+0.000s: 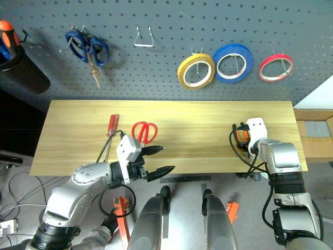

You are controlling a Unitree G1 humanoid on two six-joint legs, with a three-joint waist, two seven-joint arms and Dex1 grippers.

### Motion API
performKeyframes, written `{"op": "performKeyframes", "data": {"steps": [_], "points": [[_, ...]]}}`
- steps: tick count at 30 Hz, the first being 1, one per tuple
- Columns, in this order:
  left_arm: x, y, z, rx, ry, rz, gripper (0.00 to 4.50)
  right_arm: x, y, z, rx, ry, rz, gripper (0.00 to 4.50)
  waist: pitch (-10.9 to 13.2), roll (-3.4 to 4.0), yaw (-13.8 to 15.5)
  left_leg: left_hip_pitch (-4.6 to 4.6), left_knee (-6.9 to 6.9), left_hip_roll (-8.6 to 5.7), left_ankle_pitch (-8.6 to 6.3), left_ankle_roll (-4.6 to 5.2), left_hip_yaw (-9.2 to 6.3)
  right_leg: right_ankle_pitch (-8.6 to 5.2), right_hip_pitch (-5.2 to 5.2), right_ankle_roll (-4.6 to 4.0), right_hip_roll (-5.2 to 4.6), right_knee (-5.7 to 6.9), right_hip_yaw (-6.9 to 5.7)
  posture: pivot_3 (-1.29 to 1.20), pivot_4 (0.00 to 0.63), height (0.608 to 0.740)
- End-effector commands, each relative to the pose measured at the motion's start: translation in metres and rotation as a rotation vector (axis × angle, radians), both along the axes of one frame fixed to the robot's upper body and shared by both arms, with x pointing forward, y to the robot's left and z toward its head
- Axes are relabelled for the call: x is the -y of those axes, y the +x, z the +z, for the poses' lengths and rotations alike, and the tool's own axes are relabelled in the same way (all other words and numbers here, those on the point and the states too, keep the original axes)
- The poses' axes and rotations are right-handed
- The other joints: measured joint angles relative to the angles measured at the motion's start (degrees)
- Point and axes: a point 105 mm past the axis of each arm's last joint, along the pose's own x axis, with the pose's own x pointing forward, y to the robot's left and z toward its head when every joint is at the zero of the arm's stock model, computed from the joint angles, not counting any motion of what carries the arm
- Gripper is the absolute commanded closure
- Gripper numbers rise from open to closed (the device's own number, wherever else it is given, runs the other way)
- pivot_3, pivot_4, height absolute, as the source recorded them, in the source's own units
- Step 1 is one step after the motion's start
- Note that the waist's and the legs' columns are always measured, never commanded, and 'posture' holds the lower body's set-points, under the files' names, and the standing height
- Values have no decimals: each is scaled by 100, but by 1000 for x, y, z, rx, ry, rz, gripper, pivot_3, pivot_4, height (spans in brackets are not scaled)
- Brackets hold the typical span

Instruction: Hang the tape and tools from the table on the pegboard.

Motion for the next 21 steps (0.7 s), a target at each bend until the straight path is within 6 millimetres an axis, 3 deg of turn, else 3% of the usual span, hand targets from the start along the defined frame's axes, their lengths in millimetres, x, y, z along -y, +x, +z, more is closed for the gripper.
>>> {"op": "performKeyframes", "data": {"steps": [1,9,13,16,21], "points": [[-2,2,7,54,-32,9,37,-16,-6,1,22,42,100,2517,-1,0,2,0,-2,0,0,0,1,0,-1,0,0,0,1,122,483,740],[-21,4,23,174,-172,89,37,-68,-31,44,167,159,455,2517,-13,7,9,-43,-11,-6,-11,-22,8,-3,-40,43,16,5,-15,114,385,740],[-39,22,42,250,-224,192,37,-110,-54,73,251,275,677,2517,-85,-7,23,-100,19,-21,7,-57,10,1,-79,49,20,9,-32,136,329,740],[-41,37,51,301,-259,230,37,-136,-63,91,307,364,793,2517,-194,-31,38,-111,24,-40,12,-65,1,5,-85,54,20,10,-39,141,278,740],[-44,51,72,375,-317,268,37,-169,-62,128,433,453,902,2517,-417,-90,36,-118,31,-54,24,-81,-5,24,-82,70,15,9,-39,160,225,740]]}}
